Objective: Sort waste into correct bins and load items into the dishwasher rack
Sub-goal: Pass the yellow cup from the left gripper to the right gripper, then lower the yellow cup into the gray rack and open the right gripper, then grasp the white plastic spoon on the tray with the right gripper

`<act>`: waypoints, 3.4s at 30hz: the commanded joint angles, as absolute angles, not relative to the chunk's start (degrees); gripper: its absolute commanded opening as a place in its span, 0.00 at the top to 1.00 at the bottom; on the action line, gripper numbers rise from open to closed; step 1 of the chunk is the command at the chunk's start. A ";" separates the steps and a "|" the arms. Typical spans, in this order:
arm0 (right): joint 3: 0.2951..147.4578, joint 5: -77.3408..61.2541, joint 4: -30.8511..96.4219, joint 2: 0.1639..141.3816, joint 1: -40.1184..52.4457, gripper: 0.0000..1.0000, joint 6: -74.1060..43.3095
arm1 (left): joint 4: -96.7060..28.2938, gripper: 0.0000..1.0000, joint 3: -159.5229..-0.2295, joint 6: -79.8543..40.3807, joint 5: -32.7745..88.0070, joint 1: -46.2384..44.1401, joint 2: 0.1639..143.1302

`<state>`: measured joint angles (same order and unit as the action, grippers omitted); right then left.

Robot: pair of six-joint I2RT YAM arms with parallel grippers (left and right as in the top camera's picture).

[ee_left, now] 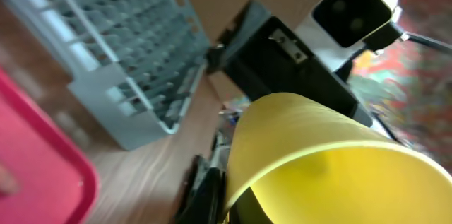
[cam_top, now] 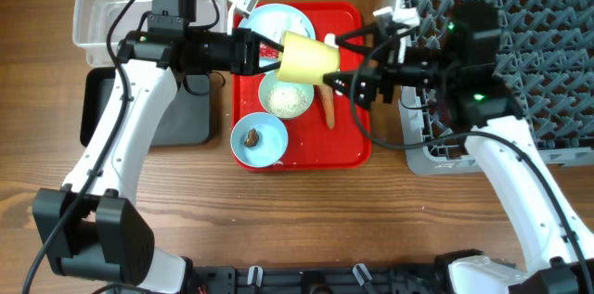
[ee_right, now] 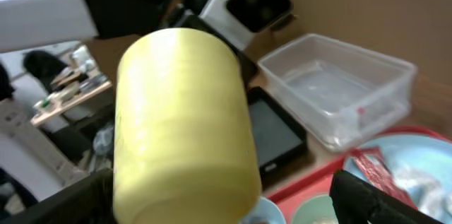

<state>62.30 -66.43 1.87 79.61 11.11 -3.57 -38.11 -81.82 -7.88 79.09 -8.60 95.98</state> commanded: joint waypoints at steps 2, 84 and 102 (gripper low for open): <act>63.09 -69.52 -1.72 80.42 13.82 0.02 -3.05 | -37.87 0.96 -82.30 -7.94 86.61 -8.36 95.57; 83.59 0.36 77.89 99.00 -6.94 0.16 -11.94 | -41.63 0.35 -81.58 -6.46 16.40 -10.76 95.81; 105.25 -7.27 61.80 99.44 12.80 0.24 -10.09 | -41.82 0.30 -81.58 -6.46 16.03 -10.76 95.81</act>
<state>105.89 -5.26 66.65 97.93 7.11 -8.56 -41.63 -81.82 -6.74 16.93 -10.46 95.98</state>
